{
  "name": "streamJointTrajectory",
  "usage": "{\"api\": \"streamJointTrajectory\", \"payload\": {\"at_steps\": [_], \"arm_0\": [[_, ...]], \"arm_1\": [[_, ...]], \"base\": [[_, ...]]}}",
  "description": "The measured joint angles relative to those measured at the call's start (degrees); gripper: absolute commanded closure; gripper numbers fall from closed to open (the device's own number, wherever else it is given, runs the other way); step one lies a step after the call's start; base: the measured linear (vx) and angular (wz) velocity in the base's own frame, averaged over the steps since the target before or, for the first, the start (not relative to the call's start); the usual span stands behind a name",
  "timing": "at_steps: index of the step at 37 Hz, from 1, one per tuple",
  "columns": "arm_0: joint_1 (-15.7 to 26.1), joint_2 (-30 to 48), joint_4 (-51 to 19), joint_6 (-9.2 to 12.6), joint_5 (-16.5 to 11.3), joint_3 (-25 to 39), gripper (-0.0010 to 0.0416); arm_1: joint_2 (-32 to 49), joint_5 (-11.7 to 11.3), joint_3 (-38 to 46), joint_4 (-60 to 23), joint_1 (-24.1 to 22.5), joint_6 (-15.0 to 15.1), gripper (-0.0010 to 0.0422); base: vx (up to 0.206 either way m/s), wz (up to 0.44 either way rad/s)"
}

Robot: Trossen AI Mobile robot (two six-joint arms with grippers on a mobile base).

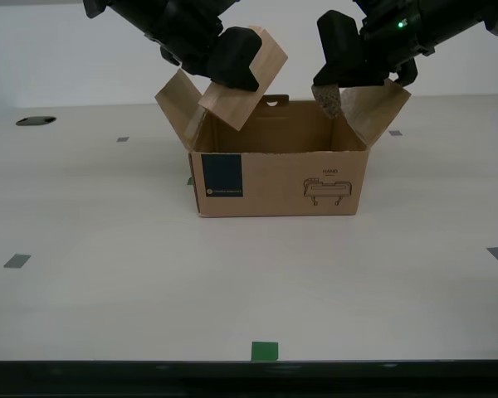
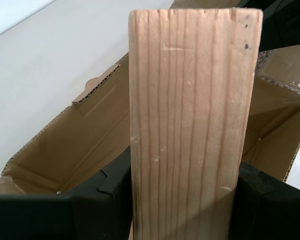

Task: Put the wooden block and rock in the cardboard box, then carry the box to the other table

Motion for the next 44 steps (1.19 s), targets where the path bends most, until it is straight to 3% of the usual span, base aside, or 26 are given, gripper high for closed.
{"api": "streamJointTrajectory", "payload": {"at_steps": [10, 22, 31, 38, 44], "arm_0": [[0.00, 0.00, -2.05, 0.02, -0.02, 0.00, 0.0393], [0.02, 0.00, -7.80, -0.04, -0.02, 3.93, 0.0299], [0.09, -0.04, -8.09, -0.02, -0.02, 5.57, 0.0229], [0.13, -0.07, -8.15, -0.04, -0.09, 5.55, 0.0175], [0.15, -0.07, -8.17, -0.02, -0.09, 5.55, 0.0127]], "arm_1": [[0.00, -0.02, 0.00, -0.02, -0.04, -0.20, 0.0412], [0.00, -0.02, 0.00, -0.48, -0.09, -0.20, 0.0402], [0.00, -0.02, 0.00, -0.72, -0.09, -0.42, 0.0292], [0.00, 0.00, 0.00, -0.70, -0.11, -3.54, 0.0186], [0.00, 0.00, 0.09, -0.55, -0.15, -3.69, 0.0102]], "base": [[0.000, 0.000], [0.000, 0.000], [0.000, 0.000], [0.000, 0.000], [0.000, 0.000]]}}
